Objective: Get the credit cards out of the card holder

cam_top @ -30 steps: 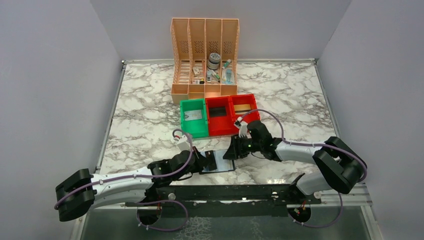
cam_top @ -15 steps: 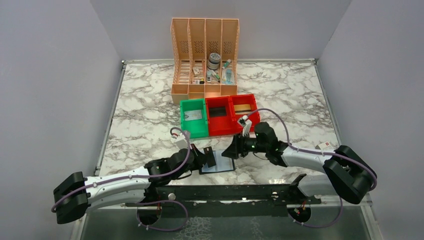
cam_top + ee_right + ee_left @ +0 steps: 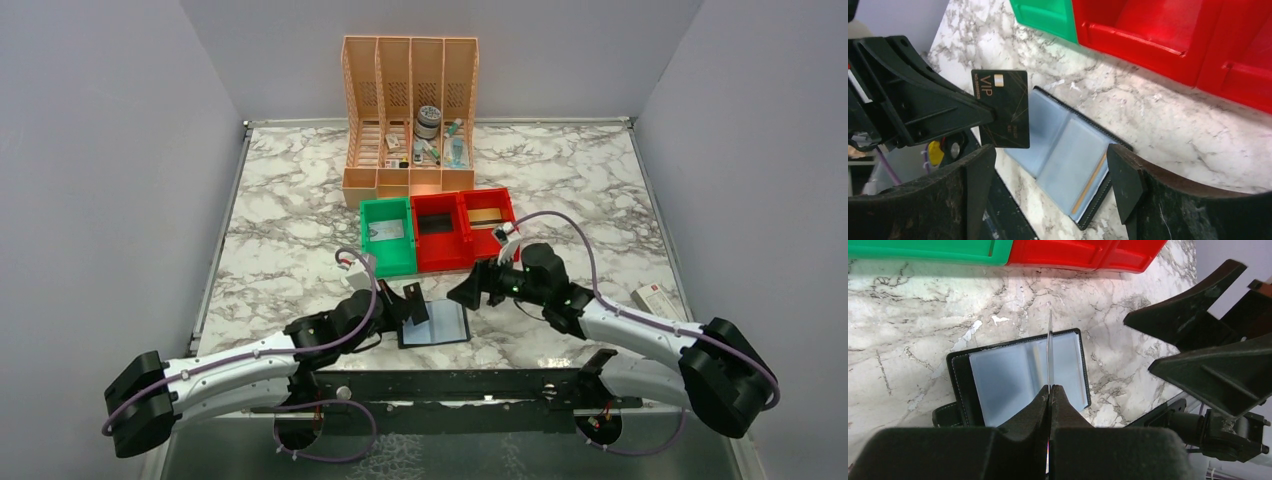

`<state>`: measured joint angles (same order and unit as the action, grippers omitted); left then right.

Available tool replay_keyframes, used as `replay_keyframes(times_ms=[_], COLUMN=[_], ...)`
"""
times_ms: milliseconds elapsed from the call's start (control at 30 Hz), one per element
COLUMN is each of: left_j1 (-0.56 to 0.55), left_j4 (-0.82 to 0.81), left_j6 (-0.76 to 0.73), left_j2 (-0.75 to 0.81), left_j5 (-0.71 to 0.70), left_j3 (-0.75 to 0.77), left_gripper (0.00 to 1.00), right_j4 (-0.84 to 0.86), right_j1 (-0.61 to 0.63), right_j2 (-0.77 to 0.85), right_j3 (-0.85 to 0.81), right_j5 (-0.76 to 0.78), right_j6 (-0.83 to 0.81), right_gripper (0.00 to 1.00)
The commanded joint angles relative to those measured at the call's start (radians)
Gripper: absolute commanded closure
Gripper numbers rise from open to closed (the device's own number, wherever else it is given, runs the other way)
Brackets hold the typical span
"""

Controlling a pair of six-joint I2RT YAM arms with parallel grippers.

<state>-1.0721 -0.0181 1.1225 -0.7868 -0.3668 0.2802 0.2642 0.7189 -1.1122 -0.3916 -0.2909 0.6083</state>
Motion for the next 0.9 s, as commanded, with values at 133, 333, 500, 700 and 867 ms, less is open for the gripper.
replay_keyframes(times_ms=[133,333,500,700,867], left_j1=[0.011,0.012,0.014,0.015,0.016], left_j4=[0.212,0.264,0.313,0.324,0.299], left_j6=[-0.005,-0.009,-0.021,-0.013,-0.037], left_j2=[0.061,0.149,0.187,0.193,0.184], left_j5=[-0.069,-0.081,-0.084,-0.073,-0.05], left_j3=[0.084,0.066,0.076,0.074,0.074], left_gripper=[1.0,1.0,1.0,1.0,1.0], right_j4=[0.109,0.056,0.07,-0.008,-0.076], right_j1=[0.004,0.041,0.096,0.12,0.12], right_j2=[-0.146,-0.239,-0.356,-0.498,-0.494], right_j3=[0.0,-0.071,-0.14,-0.226,-0.226], right_j5=[-0.288,-0.26,-0.261,-0.246,-0.175], right_j6=[0.053,0.038,0.044,0.033,-0.012], right_gripper=[0.44,0.6,0.64,0.65,0.66])
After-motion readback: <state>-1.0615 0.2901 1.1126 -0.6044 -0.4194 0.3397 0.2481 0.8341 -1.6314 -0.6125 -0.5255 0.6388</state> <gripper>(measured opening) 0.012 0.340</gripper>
